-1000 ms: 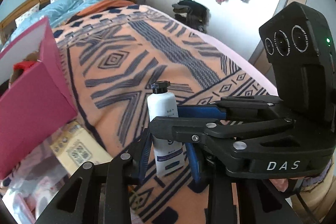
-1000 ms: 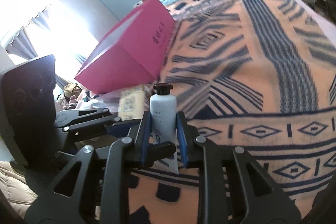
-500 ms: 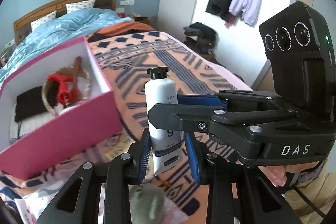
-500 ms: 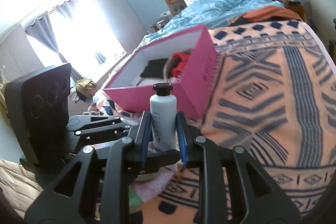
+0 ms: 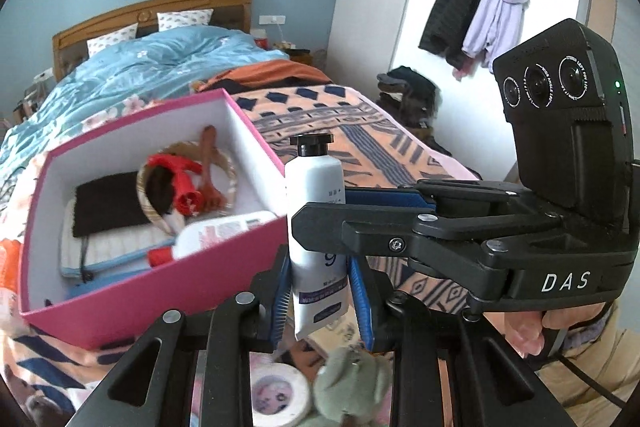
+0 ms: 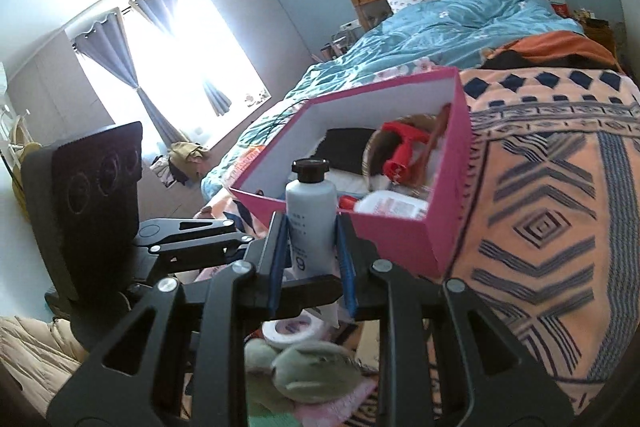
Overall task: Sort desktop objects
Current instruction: 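Carry the white tube over the pink box with the right gripper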
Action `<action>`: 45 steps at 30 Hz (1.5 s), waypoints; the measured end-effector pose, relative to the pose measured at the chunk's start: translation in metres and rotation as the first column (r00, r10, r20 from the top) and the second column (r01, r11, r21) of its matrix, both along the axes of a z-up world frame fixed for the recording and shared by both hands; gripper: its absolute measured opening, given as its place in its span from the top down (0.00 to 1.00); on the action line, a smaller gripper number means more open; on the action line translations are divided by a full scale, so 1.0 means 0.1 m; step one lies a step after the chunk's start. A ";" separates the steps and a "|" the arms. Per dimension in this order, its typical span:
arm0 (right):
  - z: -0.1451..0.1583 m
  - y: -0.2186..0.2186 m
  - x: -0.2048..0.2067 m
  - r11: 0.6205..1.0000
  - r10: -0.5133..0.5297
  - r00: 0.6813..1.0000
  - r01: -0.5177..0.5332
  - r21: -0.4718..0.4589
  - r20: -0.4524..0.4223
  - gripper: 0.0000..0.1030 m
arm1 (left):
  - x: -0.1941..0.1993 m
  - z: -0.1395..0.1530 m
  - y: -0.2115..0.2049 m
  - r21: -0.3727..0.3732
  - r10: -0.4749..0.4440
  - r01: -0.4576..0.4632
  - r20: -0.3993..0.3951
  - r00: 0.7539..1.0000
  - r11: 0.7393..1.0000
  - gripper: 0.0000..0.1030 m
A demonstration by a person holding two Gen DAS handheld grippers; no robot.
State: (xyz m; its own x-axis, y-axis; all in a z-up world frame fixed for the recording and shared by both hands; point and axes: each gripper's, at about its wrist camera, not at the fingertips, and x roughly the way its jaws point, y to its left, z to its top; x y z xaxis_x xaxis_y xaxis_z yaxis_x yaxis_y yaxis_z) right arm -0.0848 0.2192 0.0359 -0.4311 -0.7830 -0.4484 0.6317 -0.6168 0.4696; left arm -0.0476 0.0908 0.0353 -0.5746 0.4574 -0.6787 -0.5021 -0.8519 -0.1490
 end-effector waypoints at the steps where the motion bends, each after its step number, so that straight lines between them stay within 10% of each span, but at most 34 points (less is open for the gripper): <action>1: 0.02 -0.03 -0.03 1.000 0.005 1.000 -0.005 -0.003 -0.002 0.74 | -0.02 0.02 -0.03 0.000 0.005 -0.005 -0.003 1.000 1.000 0.73; 45: 0.20 -0.44 -1.01 1.000 0.000 1.000 0.000 0.011 0.027 0.74 | -0.94 0.15 -0.37 0.010 0.098 -0.099 0.025 0.995 0.995 0.73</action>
State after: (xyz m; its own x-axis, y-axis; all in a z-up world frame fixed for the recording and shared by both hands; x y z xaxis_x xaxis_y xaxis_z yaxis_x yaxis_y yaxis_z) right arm -0.1854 0.1748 0.0559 -0.4191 -0.7776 -0.4687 0.6189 -0.6223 0.4792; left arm -0.1413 0.0540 0.0507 -0.6008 0.4071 -0.6879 -0.4120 -0.8952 -0.1700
